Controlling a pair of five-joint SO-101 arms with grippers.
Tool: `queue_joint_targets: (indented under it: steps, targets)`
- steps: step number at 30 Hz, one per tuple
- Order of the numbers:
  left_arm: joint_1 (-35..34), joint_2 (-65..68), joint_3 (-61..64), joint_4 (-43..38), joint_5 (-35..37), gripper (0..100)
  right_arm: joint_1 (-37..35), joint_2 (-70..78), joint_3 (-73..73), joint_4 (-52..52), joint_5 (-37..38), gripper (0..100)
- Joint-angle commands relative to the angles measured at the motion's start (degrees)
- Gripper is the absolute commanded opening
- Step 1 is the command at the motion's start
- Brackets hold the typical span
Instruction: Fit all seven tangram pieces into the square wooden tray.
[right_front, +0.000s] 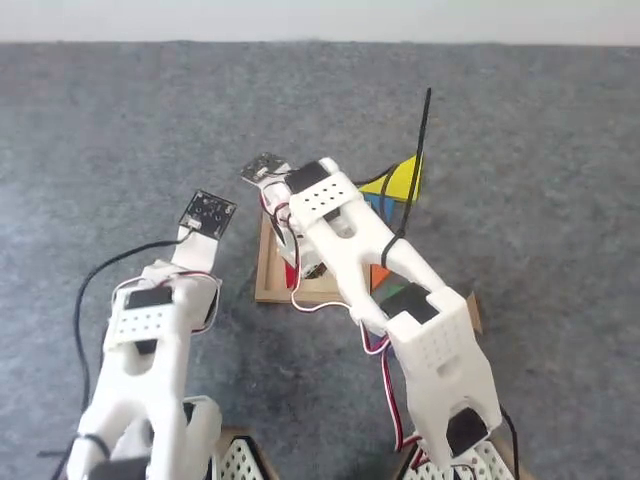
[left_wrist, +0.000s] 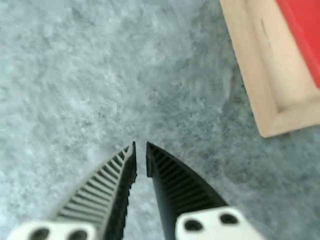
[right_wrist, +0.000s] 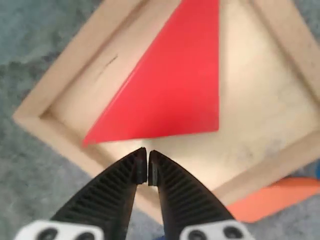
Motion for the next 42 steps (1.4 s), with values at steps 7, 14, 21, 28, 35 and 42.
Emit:
queue_joint_targets:
  steps: [7, 14, 21, 28, 35, 42]
  targets:
    - [-0.4, -17.3, 6.5, -2.5, -0.4, 4, -2.2, -2.5, -0.4, -8.4, -4.5, 0.9]
    - [-3.6, -29.8, 11.5, -2.6, 3.4, 4, -5.6, -4.7, -0.5, -7.2, -7.2, 0.9]
    - [-3.0, -34.7, 13.4, -2.5, 3.8, 4, 0.0, -17.7, -0.2, 4.4, -5.5, 0.9]
    - [8.6, -34.6, 7.0, 3.5, 8.7, 4, 12.5, -37.7, 10.6, 11.3, -1.6, 0.9]
    - [20.5, -34.6, -0.7, 8.2, 14.9, 4, 19.4, -70.2, 45.5, -5.8, 1.6, 2.4]
    - [22.6, -29.0, -8.7, 5.9, 19.4, 8, 27.3, -66.3, 50.2, -16.0, -7.0, 16.5]
